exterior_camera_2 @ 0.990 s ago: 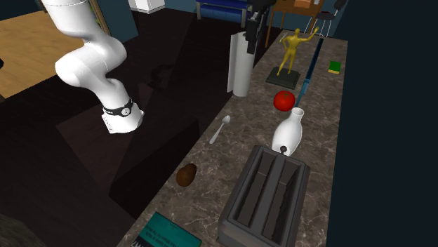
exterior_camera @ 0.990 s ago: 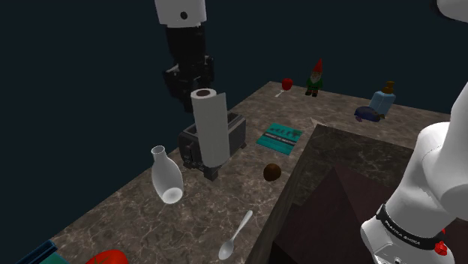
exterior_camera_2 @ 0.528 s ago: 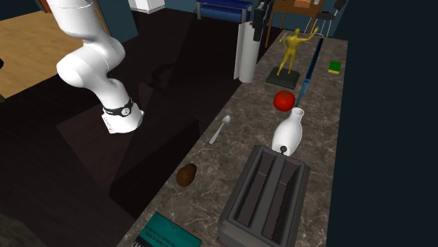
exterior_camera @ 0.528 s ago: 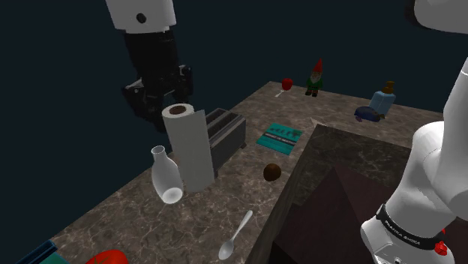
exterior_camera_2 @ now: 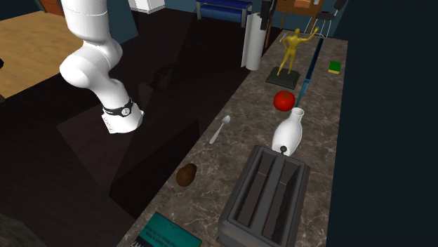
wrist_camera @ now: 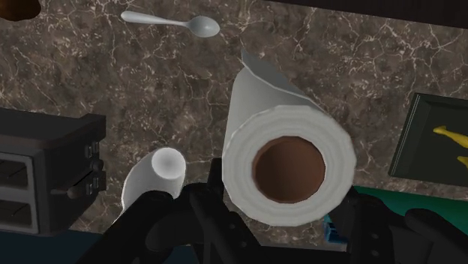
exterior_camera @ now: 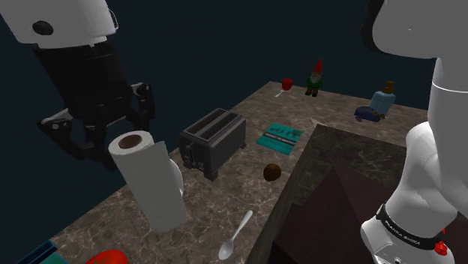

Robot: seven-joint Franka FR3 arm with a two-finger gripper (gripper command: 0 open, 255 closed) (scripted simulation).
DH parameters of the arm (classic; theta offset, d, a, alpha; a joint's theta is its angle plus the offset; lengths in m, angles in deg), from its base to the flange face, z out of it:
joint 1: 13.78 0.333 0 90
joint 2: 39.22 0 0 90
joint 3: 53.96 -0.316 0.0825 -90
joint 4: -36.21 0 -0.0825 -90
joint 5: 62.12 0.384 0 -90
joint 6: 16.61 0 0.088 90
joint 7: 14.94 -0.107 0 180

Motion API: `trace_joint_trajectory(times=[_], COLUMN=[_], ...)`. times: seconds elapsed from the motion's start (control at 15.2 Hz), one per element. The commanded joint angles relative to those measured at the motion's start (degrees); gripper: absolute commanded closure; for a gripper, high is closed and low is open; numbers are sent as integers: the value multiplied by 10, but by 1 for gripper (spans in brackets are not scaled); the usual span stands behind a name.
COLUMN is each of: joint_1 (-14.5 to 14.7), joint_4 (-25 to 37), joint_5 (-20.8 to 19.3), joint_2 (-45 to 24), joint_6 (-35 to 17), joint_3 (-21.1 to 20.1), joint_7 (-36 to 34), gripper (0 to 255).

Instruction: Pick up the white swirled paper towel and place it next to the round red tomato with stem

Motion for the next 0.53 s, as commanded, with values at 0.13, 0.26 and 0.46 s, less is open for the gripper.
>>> trace_joint_trajectory(times=[0.13,0.26,0.46], joint_1=[21,18,13], joint_4=[14,-9,-42], joint_5=[-9,-7,-5], joint_2=[-20,-15,-9], joint_6=[-4,-22,-49], joint_3=[-4,-4,-4], joint_7=[-24,-24,-24], gripper=[255,255,255])
